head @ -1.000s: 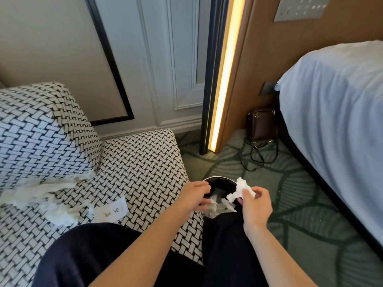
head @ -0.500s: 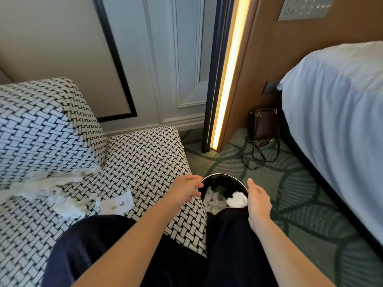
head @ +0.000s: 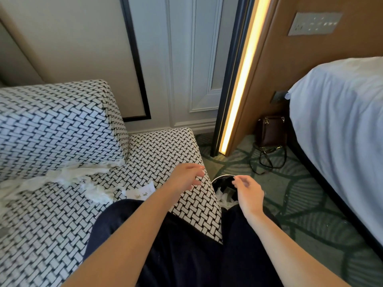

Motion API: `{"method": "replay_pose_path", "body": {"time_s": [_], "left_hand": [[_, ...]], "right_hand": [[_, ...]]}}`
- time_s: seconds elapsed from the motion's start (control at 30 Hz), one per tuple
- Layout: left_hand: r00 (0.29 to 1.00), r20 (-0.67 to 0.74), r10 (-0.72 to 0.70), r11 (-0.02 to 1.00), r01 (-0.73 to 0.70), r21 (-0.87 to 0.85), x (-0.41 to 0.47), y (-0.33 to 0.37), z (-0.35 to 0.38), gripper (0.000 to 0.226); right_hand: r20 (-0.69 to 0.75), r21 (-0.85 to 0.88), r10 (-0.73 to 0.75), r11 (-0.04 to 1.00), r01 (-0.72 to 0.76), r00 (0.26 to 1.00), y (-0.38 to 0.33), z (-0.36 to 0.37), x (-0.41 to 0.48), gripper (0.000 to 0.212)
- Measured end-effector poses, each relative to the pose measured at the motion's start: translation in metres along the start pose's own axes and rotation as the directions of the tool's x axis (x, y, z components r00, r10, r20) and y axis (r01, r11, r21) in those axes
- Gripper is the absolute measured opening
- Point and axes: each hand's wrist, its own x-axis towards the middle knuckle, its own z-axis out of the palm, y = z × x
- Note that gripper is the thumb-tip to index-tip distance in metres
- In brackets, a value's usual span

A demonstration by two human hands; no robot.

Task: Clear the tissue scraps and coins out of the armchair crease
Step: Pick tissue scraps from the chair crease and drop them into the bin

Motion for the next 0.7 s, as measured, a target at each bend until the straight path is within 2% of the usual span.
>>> {"method": "replay_pose_path", "body": {"time_s": [0.2,0.33,0.5,0.6,0.7], "left_hand": [[0.996,-0.074,0.04,0.998,-0.044,-0.045,-0.021,0.0,-0.038,0.025],[0.982,-0.161,0.095,0.99,-0.11,-0.086,-0.034,-0.002,-0.073,0.022],[0.961,-0.256,0.108,0.984,-0.14,-0.111,-0.045,-0.012,-0.123,0.018],[0.949,-0.304,0.087,0.982,-0.132,-0.132,-0.049,-0.025,-0.148,0.018],[0.943,-0.328,0.053,0.983,-0.107,-0.15,-0.052,-0.042,-0.169,0.021]], "right_hand": [[0.201,-0.011,-0.166,0.985,0.172,0.965,-0.044,0.038,-0.029,0.013],[0.349,-0.058,-0.314,0.933,0.355,0.883,-0.074,0.07,-0.045,0.017],[0.487,-0.133,-0.424,0.828,0.545,0.764,-0.098,0.112,-0.059,0.018],[0.628,-0.253,-0.374,0.731,0.633,0.683,-0.102,0.137,-0.063,0.023],[0.761,-0.447,-0.173,0.56,0.698,0.625,-0.097,0.162,-0.067,0.04]]}}
